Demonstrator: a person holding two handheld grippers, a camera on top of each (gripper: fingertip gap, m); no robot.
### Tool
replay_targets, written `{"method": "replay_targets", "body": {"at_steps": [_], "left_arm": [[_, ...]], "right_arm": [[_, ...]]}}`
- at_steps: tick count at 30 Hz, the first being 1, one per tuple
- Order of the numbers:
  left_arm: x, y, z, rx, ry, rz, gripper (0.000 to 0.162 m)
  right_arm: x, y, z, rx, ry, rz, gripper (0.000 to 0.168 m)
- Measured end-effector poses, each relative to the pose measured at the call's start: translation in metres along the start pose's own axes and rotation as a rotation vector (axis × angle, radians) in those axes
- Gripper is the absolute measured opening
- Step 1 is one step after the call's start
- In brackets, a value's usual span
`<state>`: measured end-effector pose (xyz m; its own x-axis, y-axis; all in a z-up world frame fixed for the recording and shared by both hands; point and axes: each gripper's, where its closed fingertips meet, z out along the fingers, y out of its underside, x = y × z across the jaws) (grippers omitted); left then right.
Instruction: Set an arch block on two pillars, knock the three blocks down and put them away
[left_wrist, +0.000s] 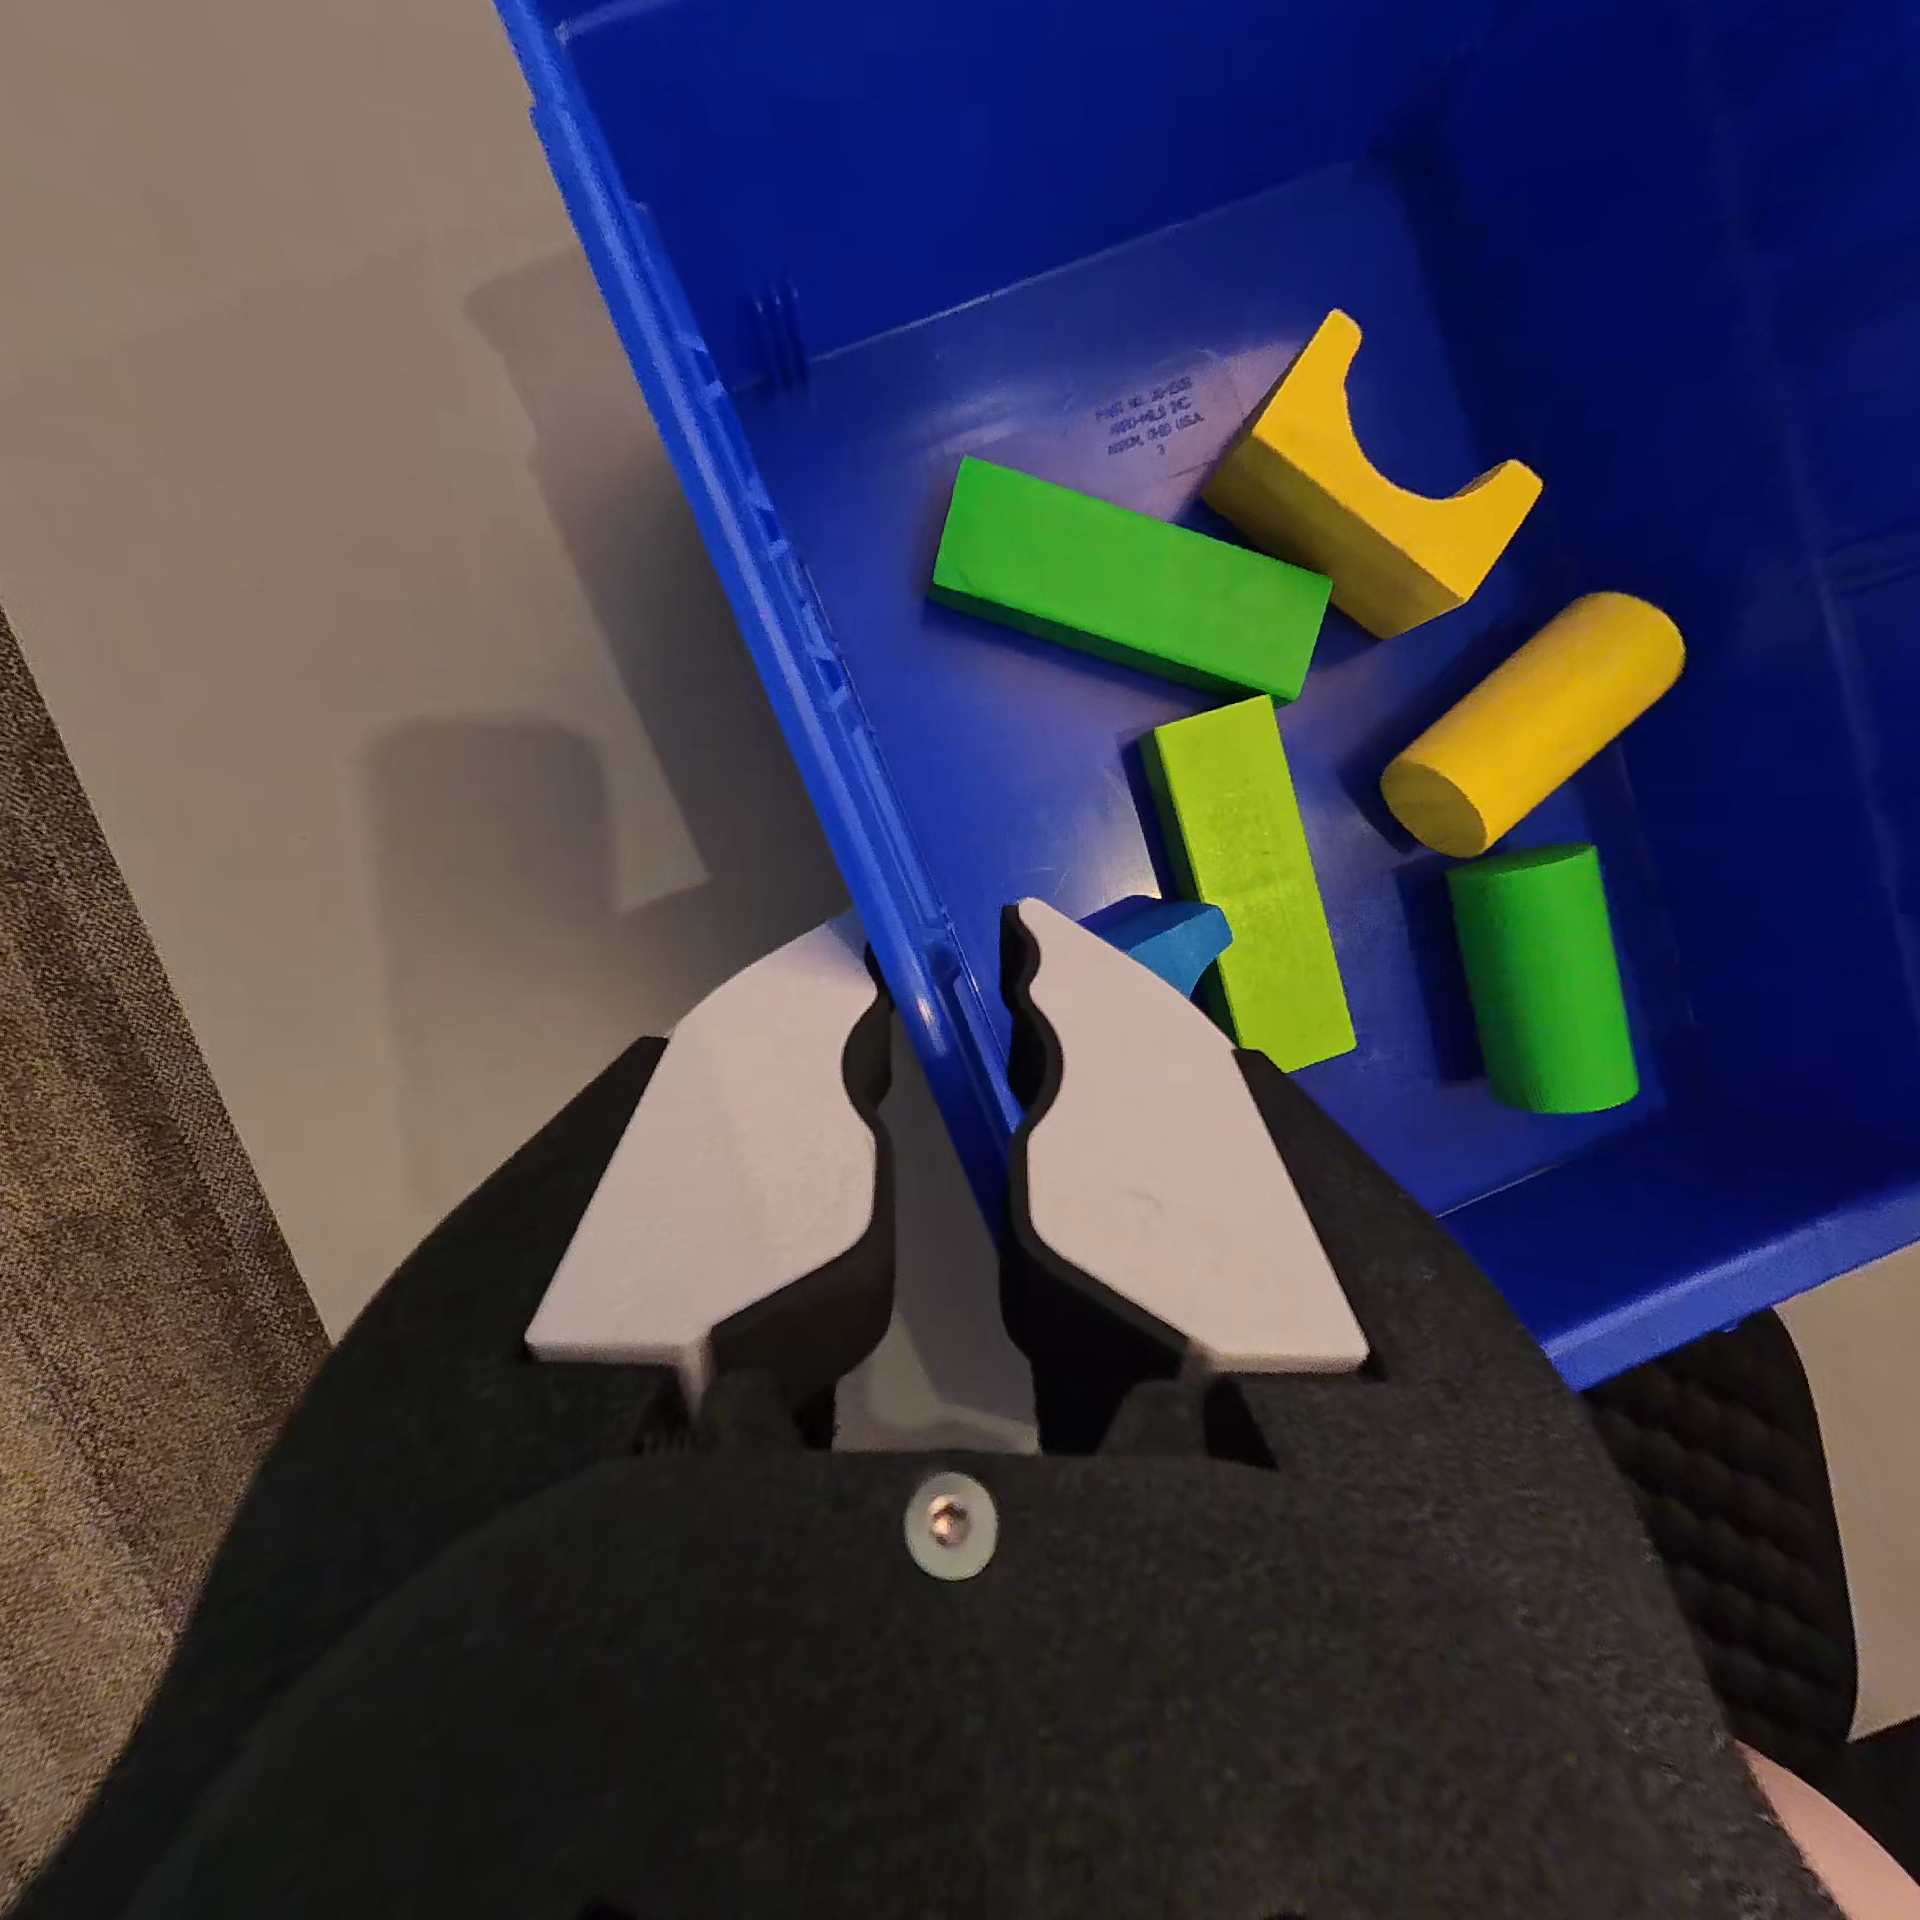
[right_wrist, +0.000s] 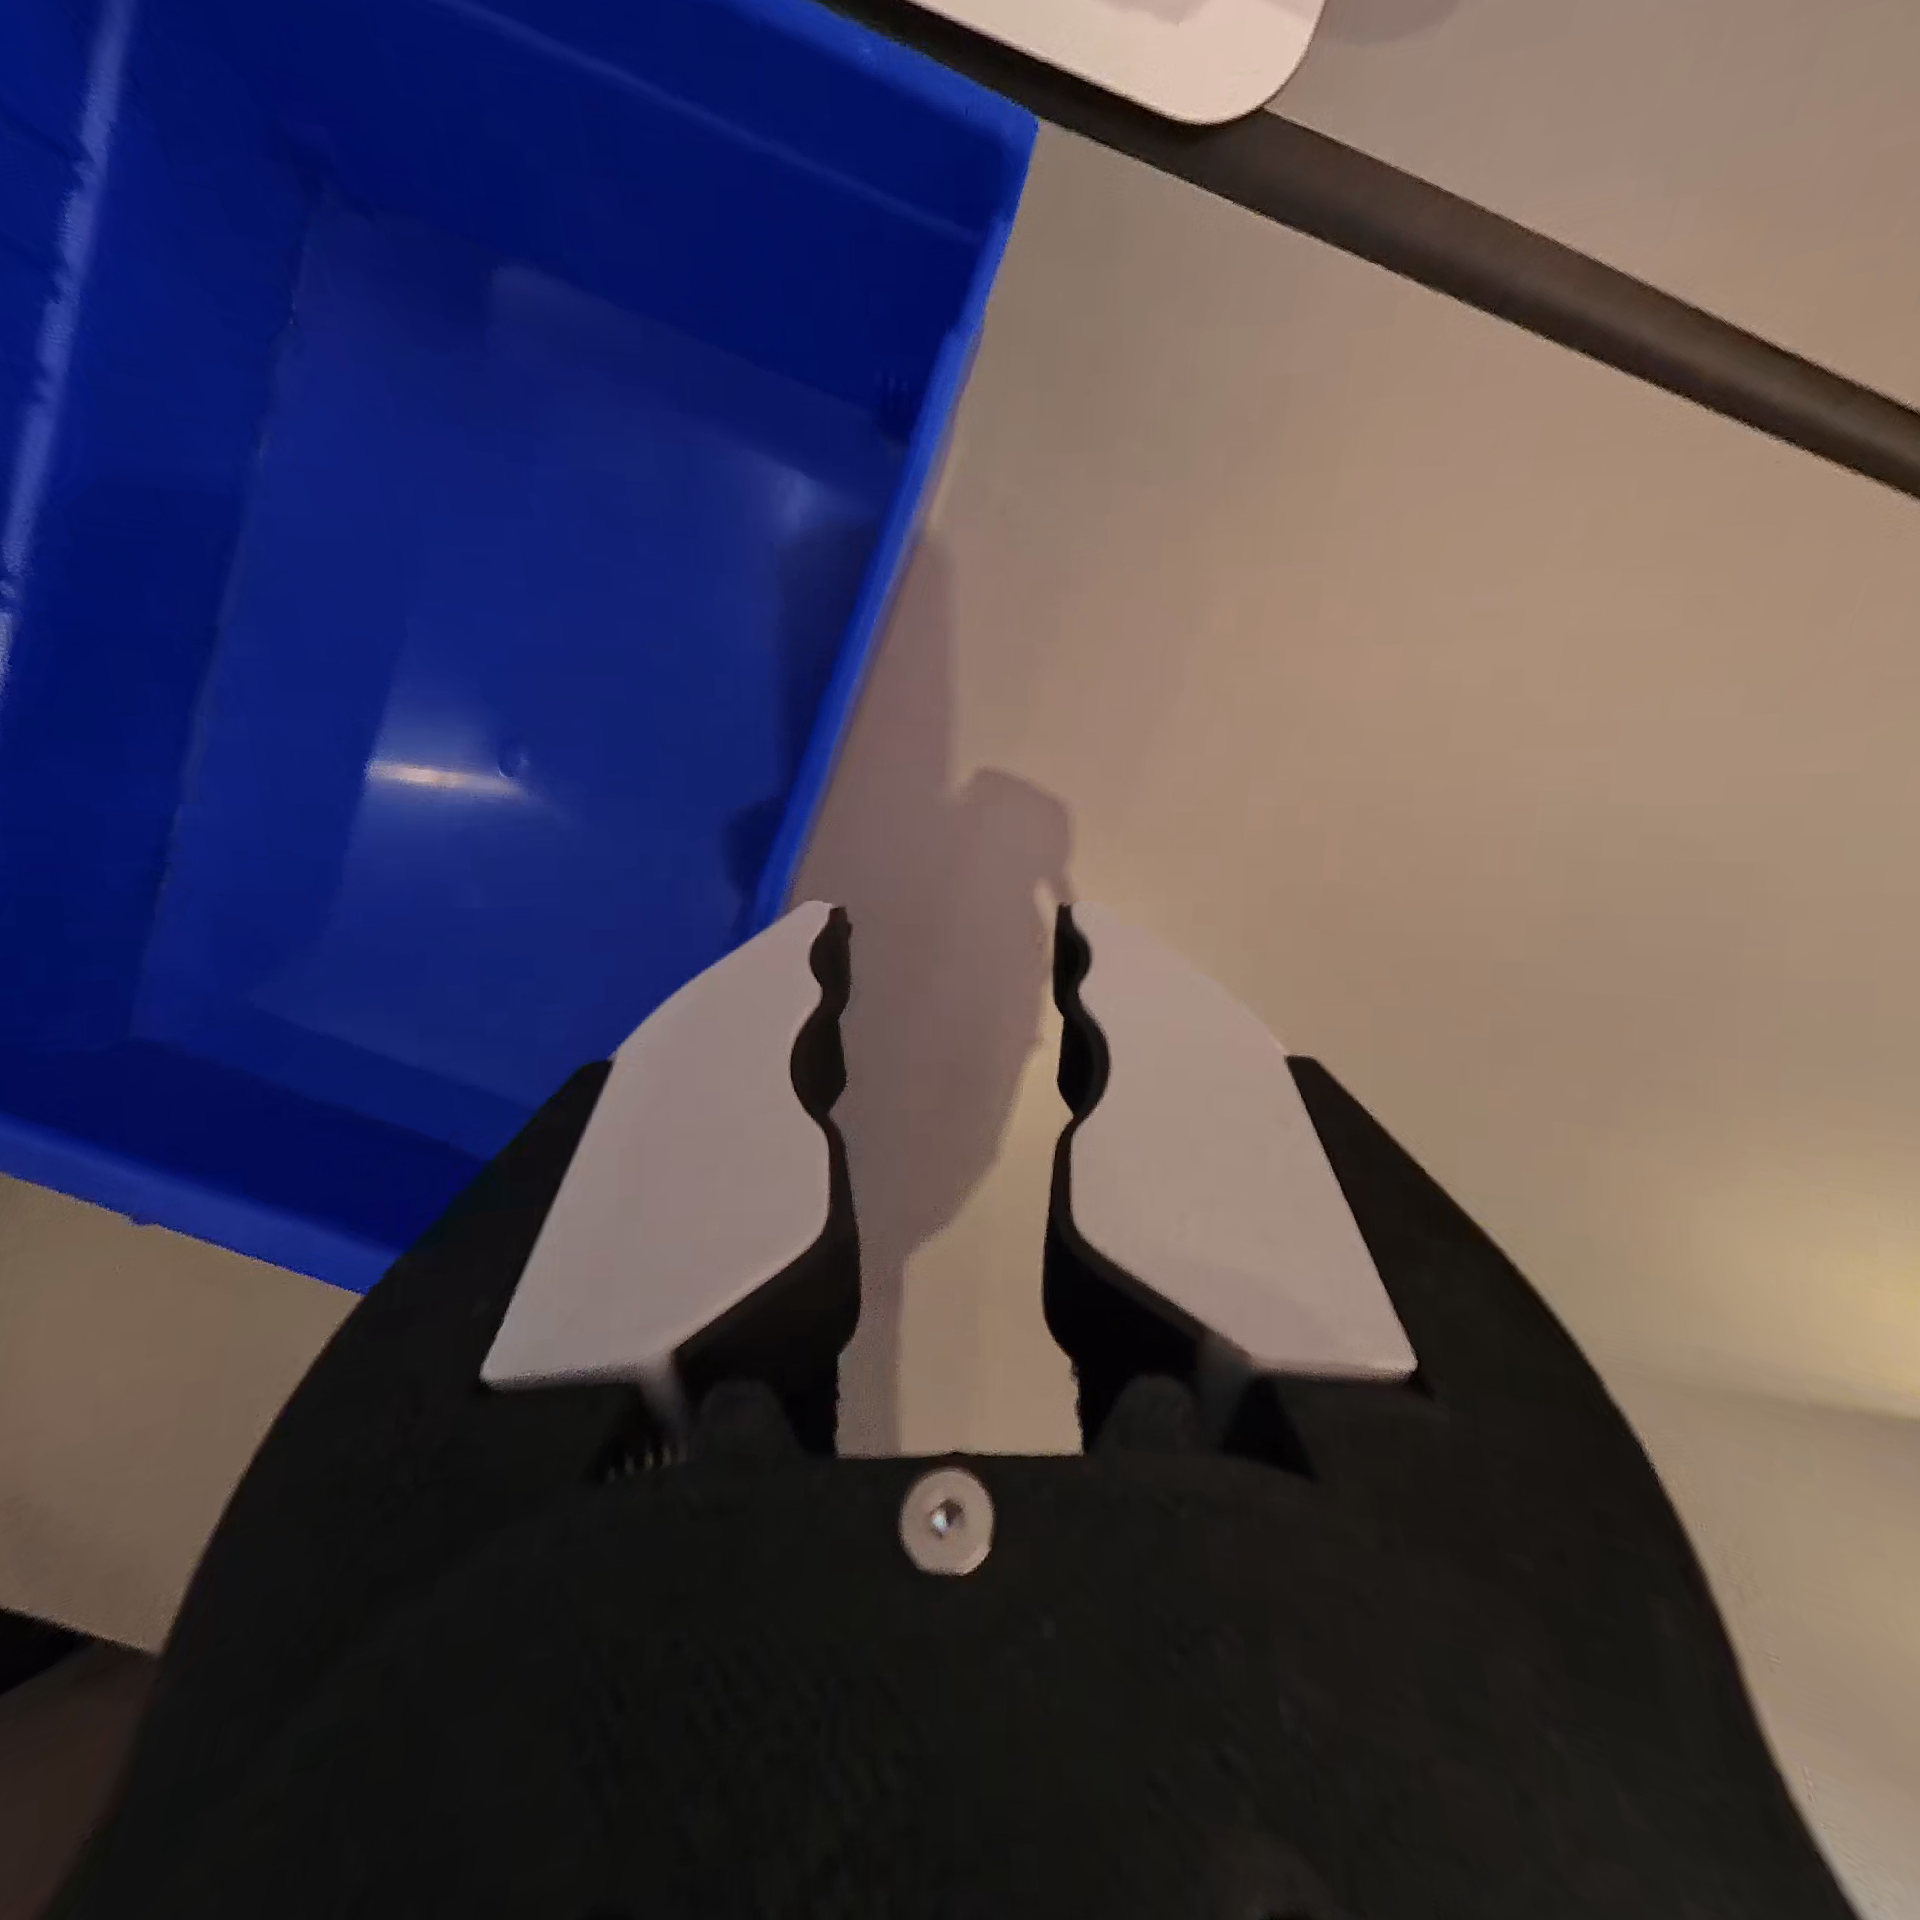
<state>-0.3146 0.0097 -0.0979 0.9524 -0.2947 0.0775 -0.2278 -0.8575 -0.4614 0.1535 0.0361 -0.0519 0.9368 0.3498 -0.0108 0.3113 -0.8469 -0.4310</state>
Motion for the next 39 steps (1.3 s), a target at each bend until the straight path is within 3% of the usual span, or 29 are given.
{"method": "replay_targets", "body": {"at_steps": [8,11,15,17,18,20,26,39], "left_arm": [[0.003,0.001,0.002,-0.007,0.017,-0.004,0.019],[0.003,0.002,0.003,-0.009,0.026,-0.008,0.019],[0.005,0.004,0.005,-0.030,0.026,0.002,0.020],[0.006,0.004,0.005,-0.043,0.025,0.009,0.020],[0.007,0.005,0.006,-0.050,0.022,0.011,0.019],[0.008,0.005,0.007,-0.062,0.011,0.014,0.019],[0.015,0.004,0.009,-0.080,0.008,0.026,0.018],[0.019,-0.001,0.014,-0.099,-0.009,0.066,0.017]], "right_arm": [[-0.011,-0.010,0.024,-0.028,-0.054,0.120,0.046],[-0.031,-0.007,0.027,-0.053,-0.159,0.144,0.047],[-0.026,0.004,0.042,-0.123,-0.081,0.130,0.047],[-0.035,0.022,0.056,-0.247,-0.108,0.086,0.035],[-0.043,0.028,0.060,-0.283,-0.149,0.078,0.013],[-0.035,0.031,0.062,-0.299,-0.107,0.076,0.010],[0.013,0.041,0.057,-0.319,-0.108,0.128,0.008],[0.209,0.112,0.024,-0.321,-0.015,0.346,0.008]]}}
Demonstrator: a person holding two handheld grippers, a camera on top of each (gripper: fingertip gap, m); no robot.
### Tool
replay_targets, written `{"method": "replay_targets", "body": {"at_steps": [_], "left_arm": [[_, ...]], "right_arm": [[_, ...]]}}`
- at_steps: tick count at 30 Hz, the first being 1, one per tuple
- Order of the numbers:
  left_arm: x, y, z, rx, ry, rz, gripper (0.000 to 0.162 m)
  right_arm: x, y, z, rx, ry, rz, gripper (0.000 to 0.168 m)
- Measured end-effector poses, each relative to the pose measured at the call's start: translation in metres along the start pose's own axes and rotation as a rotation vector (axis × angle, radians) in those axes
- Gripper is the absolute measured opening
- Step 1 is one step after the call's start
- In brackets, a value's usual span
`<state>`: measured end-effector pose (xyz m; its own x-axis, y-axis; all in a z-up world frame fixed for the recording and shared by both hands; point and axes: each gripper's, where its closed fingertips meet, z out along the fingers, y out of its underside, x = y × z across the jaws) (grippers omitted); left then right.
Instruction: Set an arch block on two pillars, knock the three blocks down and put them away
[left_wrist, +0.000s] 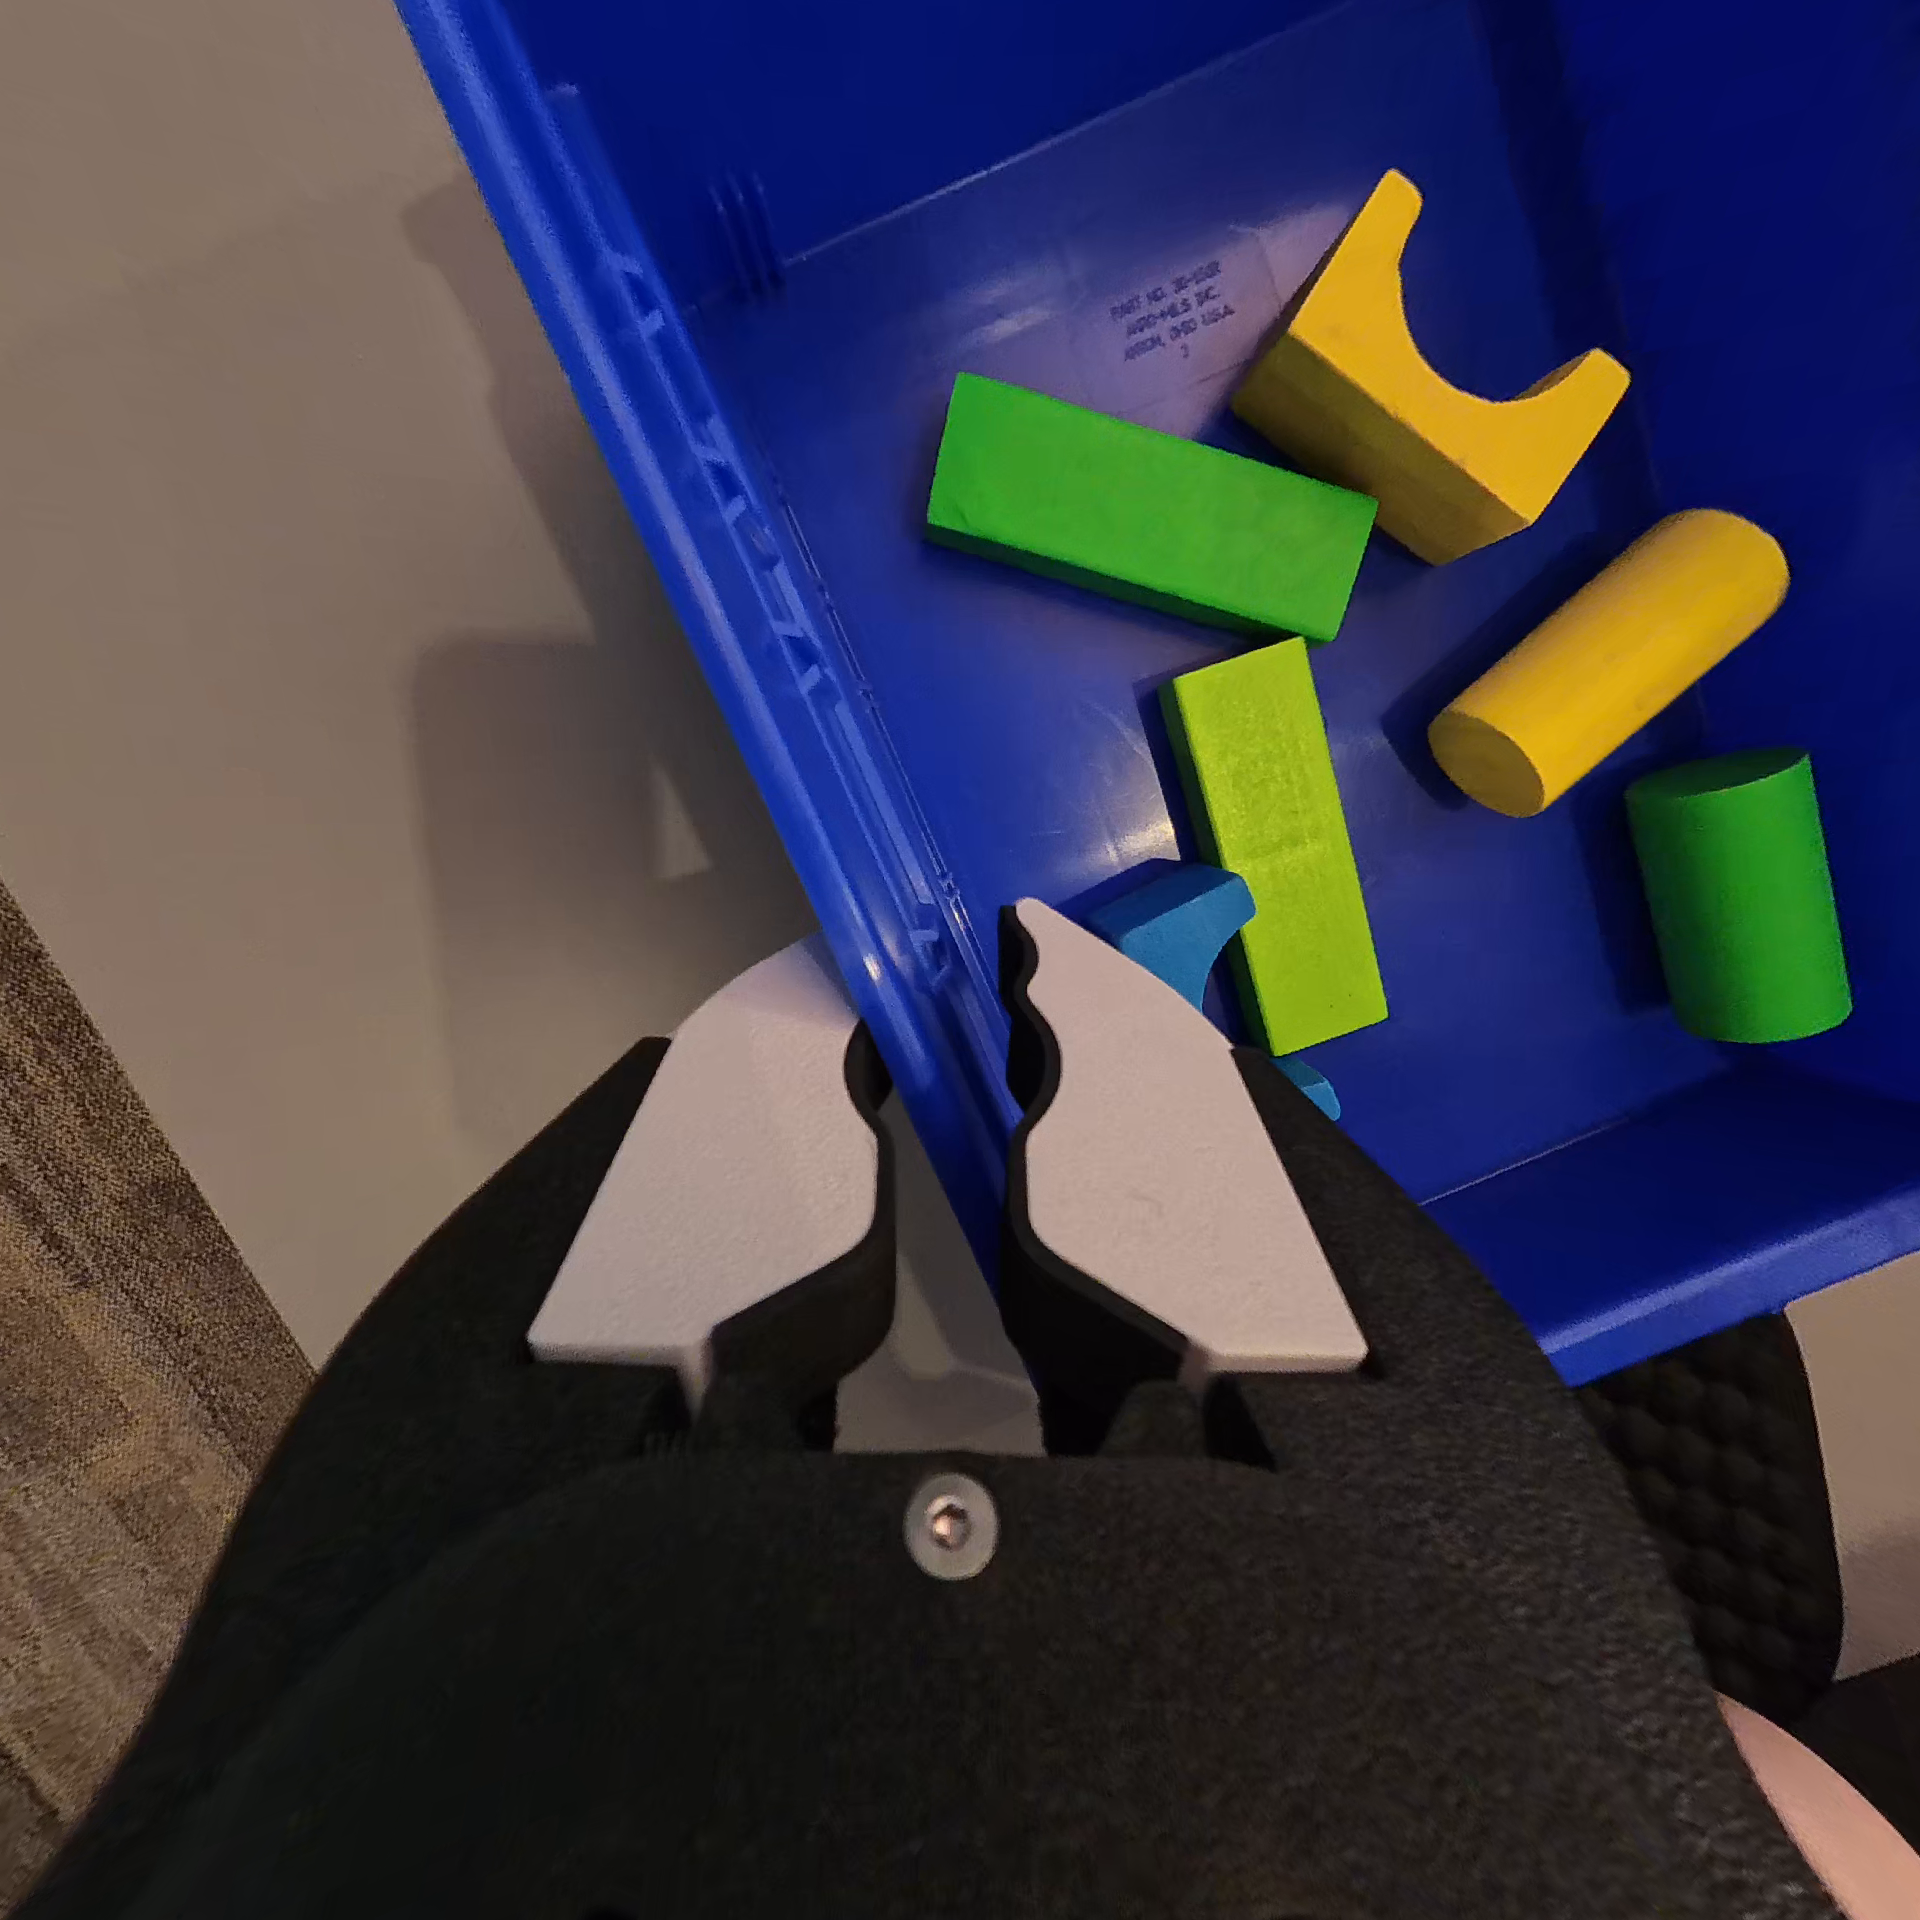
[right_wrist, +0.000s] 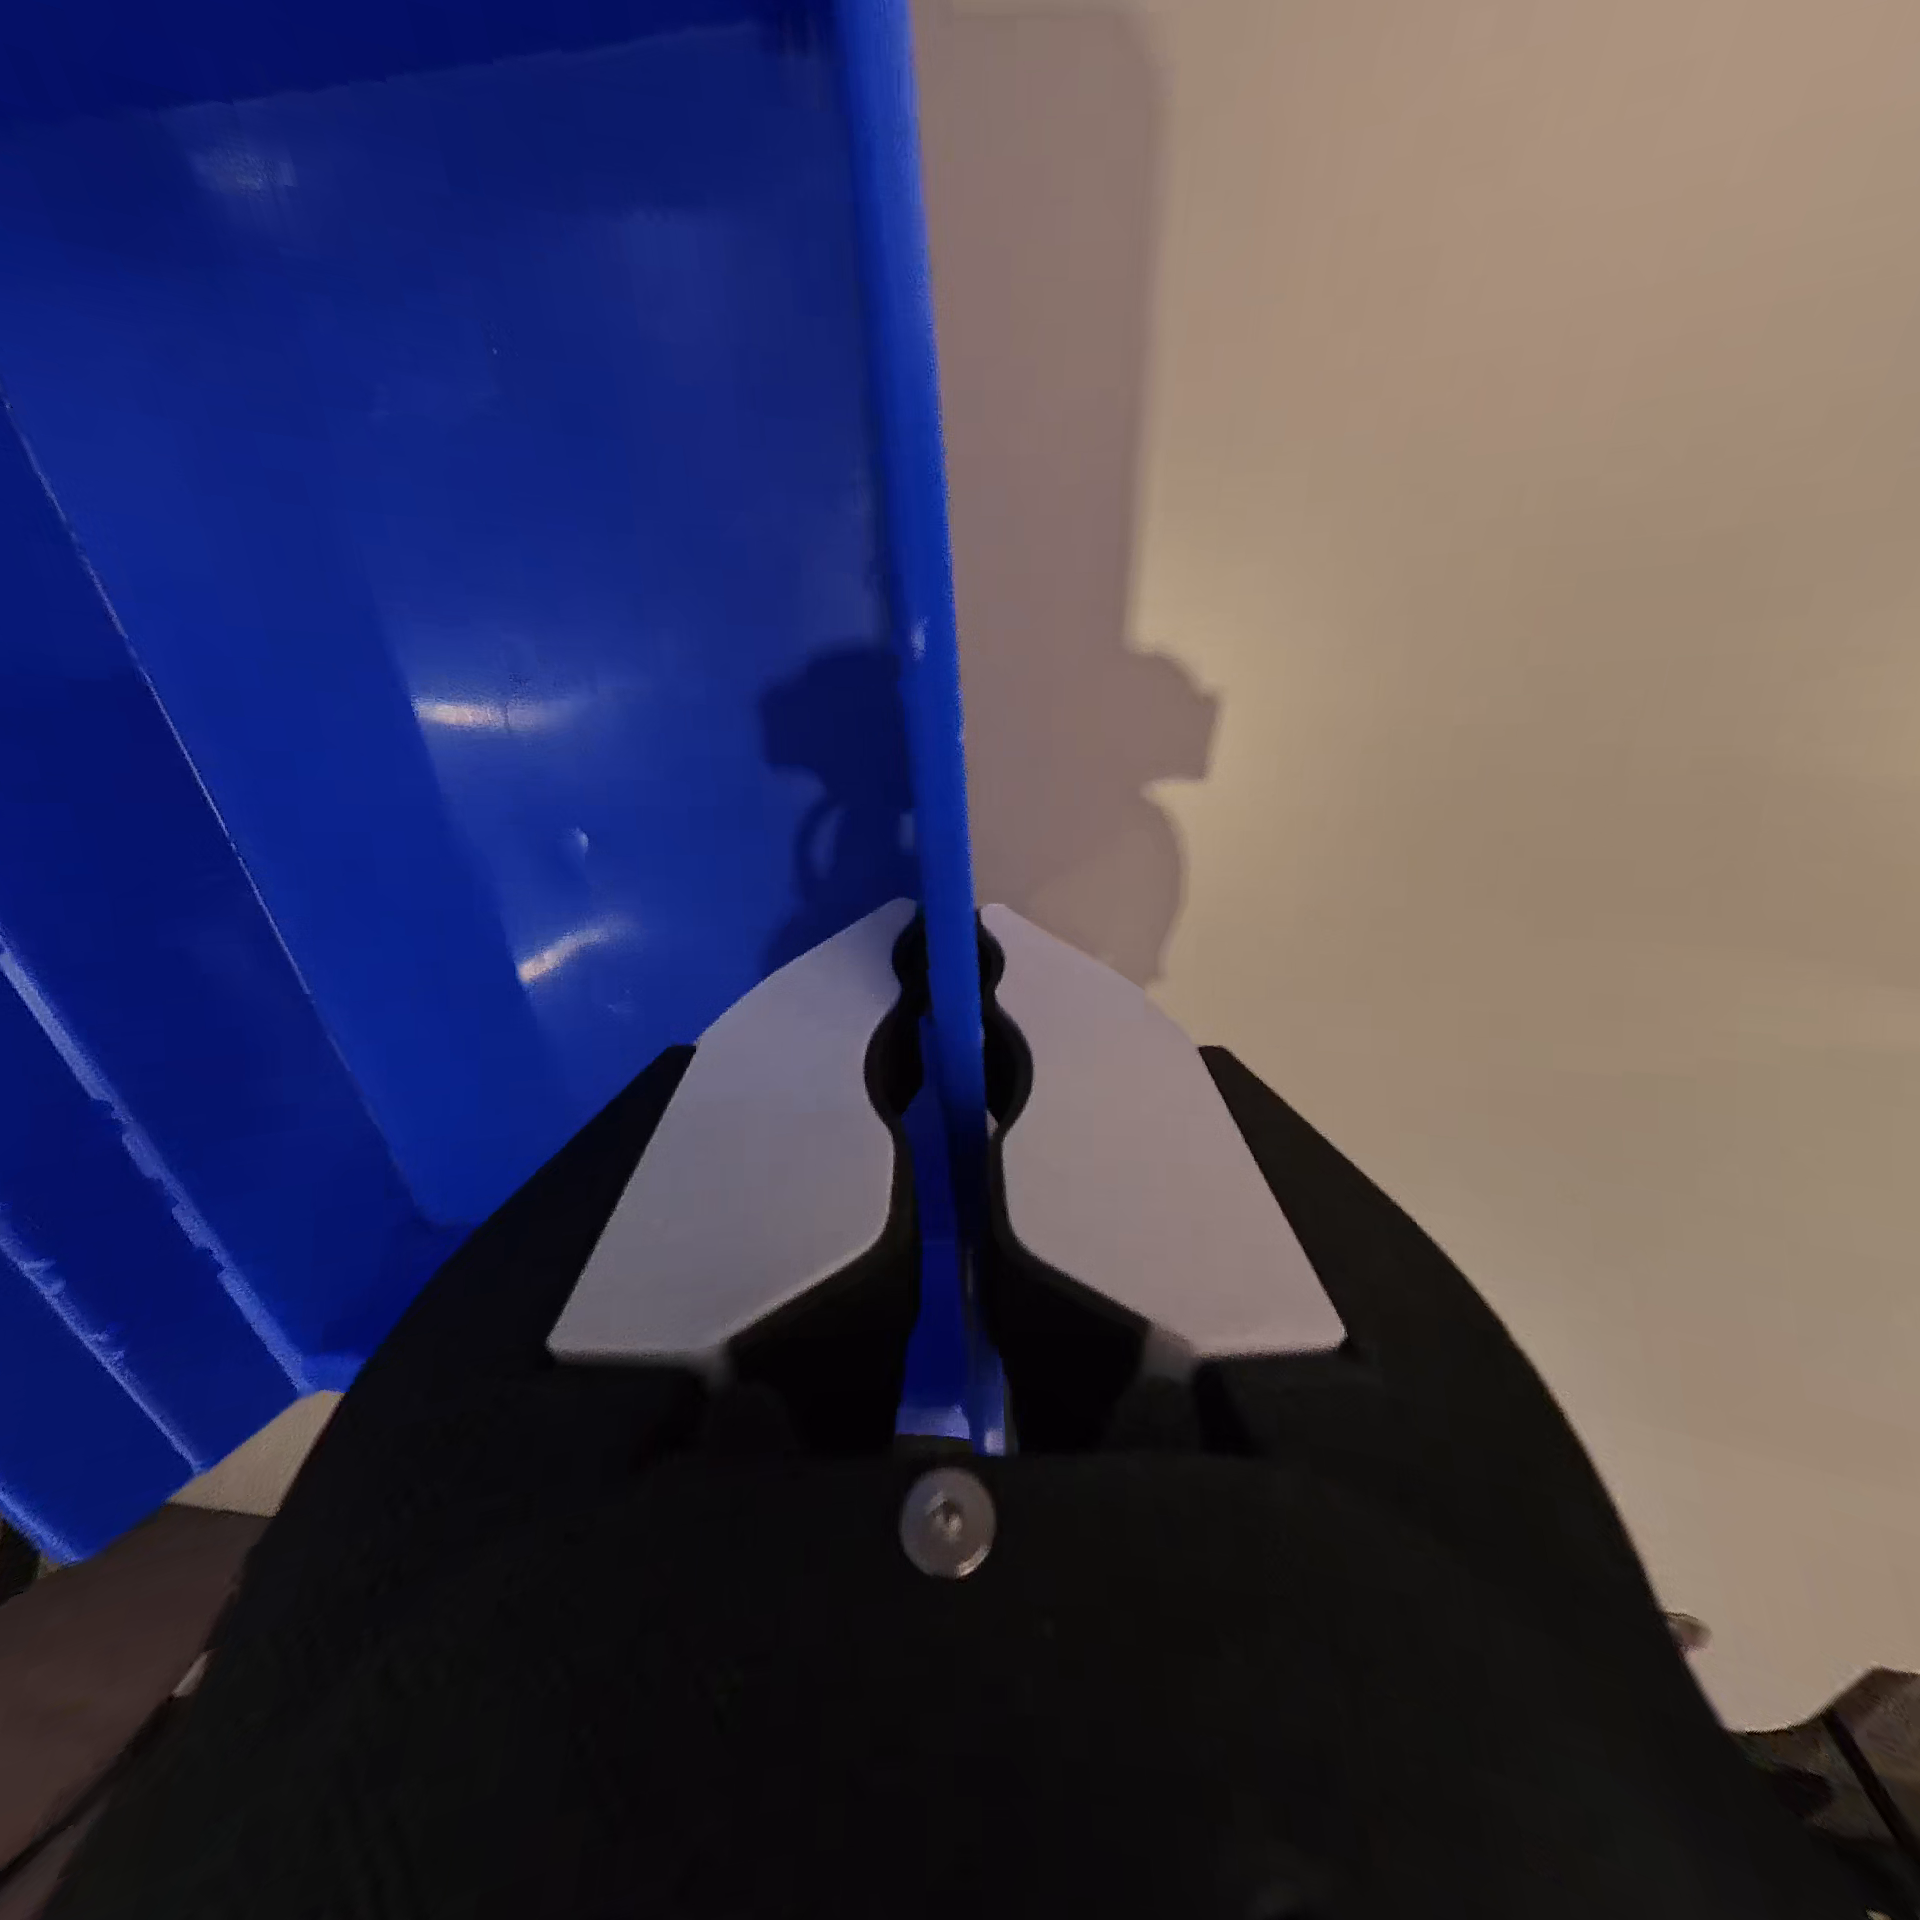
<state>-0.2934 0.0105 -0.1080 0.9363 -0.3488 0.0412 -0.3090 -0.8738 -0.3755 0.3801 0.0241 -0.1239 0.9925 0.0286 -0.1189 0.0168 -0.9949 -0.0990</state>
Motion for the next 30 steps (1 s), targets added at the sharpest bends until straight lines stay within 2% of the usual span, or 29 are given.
{"method": "replay_targets", "body": {"at_steps": [8,14,24,27,30], "left_arm": [[0.000,-0.002,0.004,0.010,0.037,-0.049,0.016],[-0.001,-0.002,0.006,-0.009,0.006,-0.037,0.015],[-0.002,-0.003,0.009,-0.017,-0.006,-0.039,0.014],[-0.003,-0.005,0.009,-0.002,-0.018,-0.031,0.016],[-0.006,-0.012,0.001,0.059,-0.035,-0.058,0.020]], "right_arm": [[0.074,-0.005,-0.008,0.029,0.058,0.019,0.007],[0.095,-0.012,-0.010,0.019,0.064,-0.010,0.008],[0.122,-0.001,-0.014,0.042,0.075,0.047,0.008],[0.125,-0.001,-0.014,0.060,0.111,-0.007,0.013],[0.134,-0.004,-0.026,0.105,0.251,-0.075,0.029]]}}
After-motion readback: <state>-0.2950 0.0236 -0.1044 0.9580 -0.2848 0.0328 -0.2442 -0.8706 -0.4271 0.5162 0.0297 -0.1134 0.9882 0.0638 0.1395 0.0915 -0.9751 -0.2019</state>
